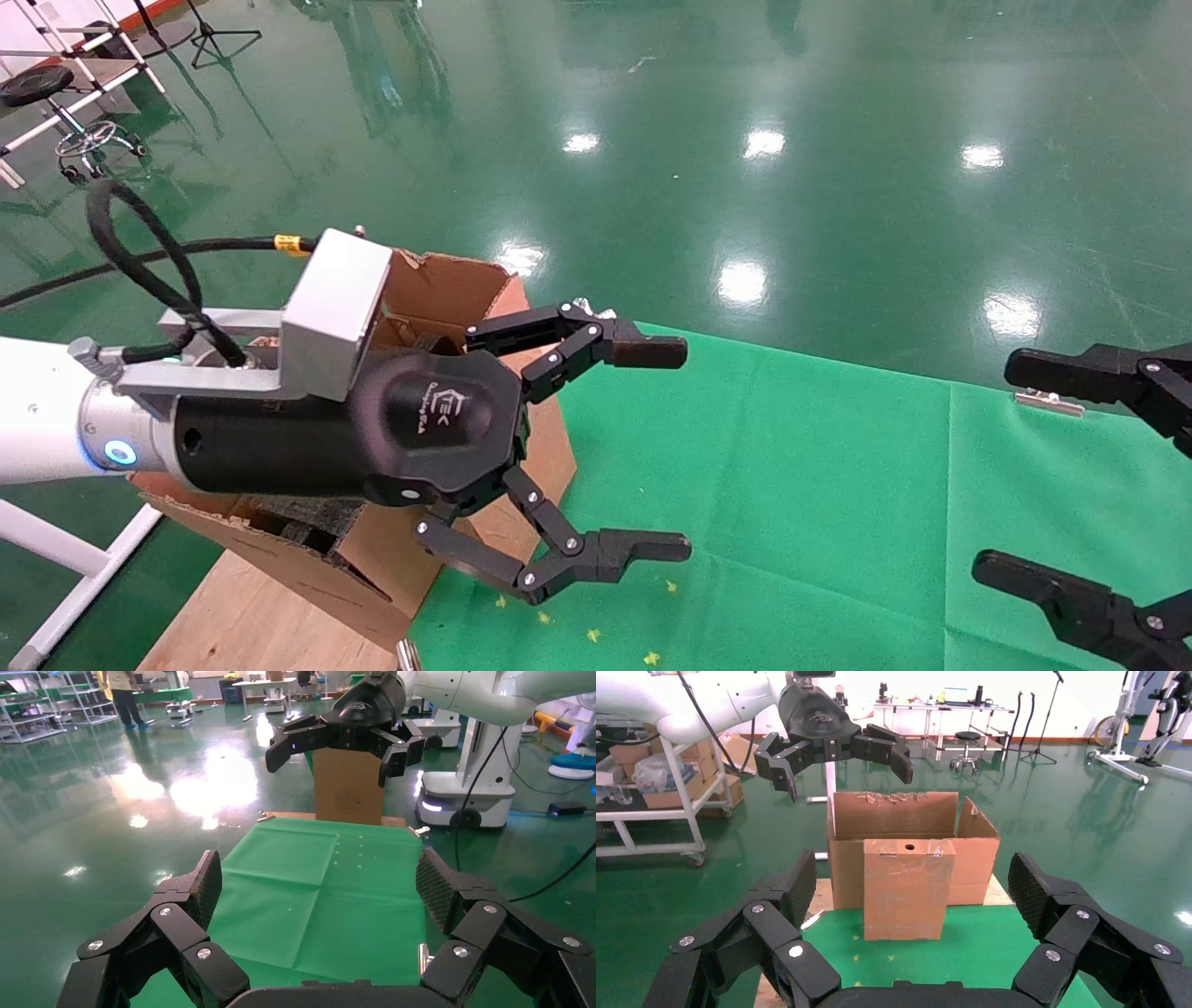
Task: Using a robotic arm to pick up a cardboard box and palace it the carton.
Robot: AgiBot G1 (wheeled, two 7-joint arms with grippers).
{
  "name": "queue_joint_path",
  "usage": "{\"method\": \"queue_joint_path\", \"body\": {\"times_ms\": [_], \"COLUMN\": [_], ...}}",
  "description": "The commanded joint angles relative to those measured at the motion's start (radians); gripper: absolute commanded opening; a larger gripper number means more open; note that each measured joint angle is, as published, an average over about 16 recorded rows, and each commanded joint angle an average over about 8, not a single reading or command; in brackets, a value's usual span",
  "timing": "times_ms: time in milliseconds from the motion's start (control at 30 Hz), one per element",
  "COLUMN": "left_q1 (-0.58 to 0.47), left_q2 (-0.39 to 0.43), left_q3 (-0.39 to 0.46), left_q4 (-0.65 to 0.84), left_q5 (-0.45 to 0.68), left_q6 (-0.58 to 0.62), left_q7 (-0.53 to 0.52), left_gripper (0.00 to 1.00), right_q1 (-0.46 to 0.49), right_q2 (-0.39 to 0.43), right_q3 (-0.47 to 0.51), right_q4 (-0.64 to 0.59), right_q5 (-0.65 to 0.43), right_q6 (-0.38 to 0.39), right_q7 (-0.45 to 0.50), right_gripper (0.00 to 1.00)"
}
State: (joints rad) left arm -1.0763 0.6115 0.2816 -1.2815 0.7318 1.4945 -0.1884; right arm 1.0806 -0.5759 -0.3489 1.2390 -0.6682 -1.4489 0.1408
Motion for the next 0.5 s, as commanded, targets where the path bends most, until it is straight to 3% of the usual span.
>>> {"method": "queue_joint_path", "body": {"times_ms": [33,500], "left_q1": [0.000,0.000], "left_q2": [0.000,0.000], "left_q3": [0.000,0.000], "left_q4": [0.000,0.000], "left_q5": [0.000,0.000], "left_q6": [0.000,0.000], "left_q7": [0.000,0.000], "left_gripper": [1.00,1.00], "right_q1": [0.000,0.000], "right_q2": [0.000,0.000], "right_q3": [0.000,0.000], "right_q4": [0.000,0.000], "right_q5": [0.000,0.000], "right_q6": [0.000,0.000], "right_q7": [0.000,0.000], "right_gripper": [1.00,1.00]}}
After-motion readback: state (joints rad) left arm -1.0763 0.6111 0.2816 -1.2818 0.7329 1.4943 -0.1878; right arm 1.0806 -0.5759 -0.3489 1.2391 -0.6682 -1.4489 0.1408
